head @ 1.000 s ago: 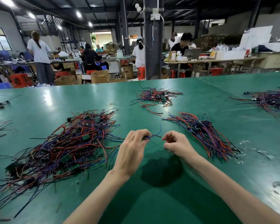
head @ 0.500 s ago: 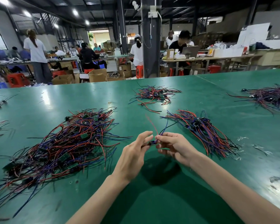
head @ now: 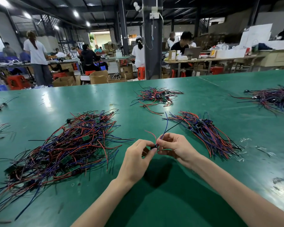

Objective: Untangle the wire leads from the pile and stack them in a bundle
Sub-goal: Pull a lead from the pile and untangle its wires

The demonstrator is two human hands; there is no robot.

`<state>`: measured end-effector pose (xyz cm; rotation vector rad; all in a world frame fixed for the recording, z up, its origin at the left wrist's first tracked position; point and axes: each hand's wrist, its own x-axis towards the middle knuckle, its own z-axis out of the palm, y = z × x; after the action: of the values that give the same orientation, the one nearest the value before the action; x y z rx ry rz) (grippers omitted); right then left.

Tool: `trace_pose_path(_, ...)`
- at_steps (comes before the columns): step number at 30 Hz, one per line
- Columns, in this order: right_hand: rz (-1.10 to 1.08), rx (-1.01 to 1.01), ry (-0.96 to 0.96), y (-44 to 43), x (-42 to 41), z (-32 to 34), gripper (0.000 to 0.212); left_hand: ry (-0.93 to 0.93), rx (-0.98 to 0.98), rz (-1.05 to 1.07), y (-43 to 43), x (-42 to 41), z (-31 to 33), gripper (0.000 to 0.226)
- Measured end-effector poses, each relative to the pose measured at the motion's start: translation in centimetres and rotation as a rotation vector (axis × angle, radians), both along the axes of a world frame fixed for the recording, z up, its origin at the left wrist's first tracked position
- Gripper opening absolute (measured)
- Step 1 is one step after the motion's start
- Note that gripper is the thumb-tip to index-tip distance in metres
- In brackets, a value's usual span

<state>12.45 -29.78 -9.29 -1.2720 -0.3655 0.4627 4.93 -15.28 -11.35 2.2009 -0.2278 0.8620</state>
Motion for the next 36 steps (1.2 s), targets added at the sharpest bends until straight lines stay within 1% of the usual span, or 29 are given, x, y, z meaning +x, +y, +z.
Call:
trace_pose_path(4, 0.050, -0.018, -0.008, 0.1, -0.2, -0.1, 0.024, 0.002, -0.014, 0.019, 0.2, 0.1, -0.1, 0.007)
trace_pose_path(7, 0.029, -0.045, -0.011, 0.2, -0.2, -0.1, 0.030, 0.080, -0.101, 0.007, 0.1, 0.2, -0.2, 0.019)
trace_pose_path(10, 0.019, -0.034, 0.004, 0.3, -0.3, 0.0, 0.034, 0.215, -0.299, -0.025, -0.1, 0.3, -0.2, 0.028)
trace_pose_path(14, 0.028, -0.007, 0.013, 0.4, -0.4, -0.1, 0.035, 0.395, -0.579, -0.106, -0.3, 0.5, -0.1, 0.019)
trace_pose_path(17, 0.001, 0.004, -0.005, 0.5, -0.3, 0.0, 0.030, 0.437, -0.889, -0.164, -0.4, 0.6, 0.4, 0.019)
trace_pose_path(18, -0.015, 0.014, -0.008, 0.5, -0.2, 0.0, 0.029, 0.433, -0.956, -0.167, -0.3, 0.6, 0.6, 0.020)
trace_pose_path(20, -0.042, 0.044, -0.007, 0.4, 0.0, 0.0, 0.028, 0.419, -1.029, -0.167, 0.0, 0.6, 0.9, 0.019)
trace_pose_path(23, -0.072, 0.087, 0.004, 0.2, 0.3, 0.2, 0.028, 0.373, -1.083, -0.174, 0.2, 0.4, 1.2, 0.015)
trace_pose_path(25, -0.095, 0.119, 0.031, 0.1, 0.4, 0.3, 0.028, 0.343, -1.033, -0.202, 0.3, 0.2, 1.2, 0.012)
trace_pose_path(27, -0.111, 0.142, 0.060, -0.1, 0.6, 0.4, 0.028, 0.356, -0.928, -0.241, 0.3, 0.0, 1.3, 0.022)
trace_pose_path(29, -0.115, 0.150, 0.069, -0.2, 0.6, 0.5, 0.029, 0.383, -0.877, -0.278, 0.2, -0.2, 1.7, 0.030)
trace_pose_path(32, -0.103, 0.152, 0.073, -0.4, 0.4, 0.7, 0.030, 0.431, -0.925, -0.300, -0.1, -0.3, 2.0, 0.049)
trace_pose_path(33, -0.092, 0.158, 0.077, -0.4, 0.3, 0.8, 0.031, 0.449, -0.945, -0.302, -0.1, -0.4, 2.1, 0.051)
trace_pose_path(34, -0.077, 0.169, 0.083, -0.4, 0.3, 0.8, 0.032, 0.468, -0.971, -0.310, 0.0, -0.3, 2.1, 0.048)
trace_pose_path(36, -0.040, 0.200, 0.103, -0.4, 0.2, 0.9, 0.035, 0.515, -1.044, -0.340, 0.0, -0.2, 2.1, 0.031)
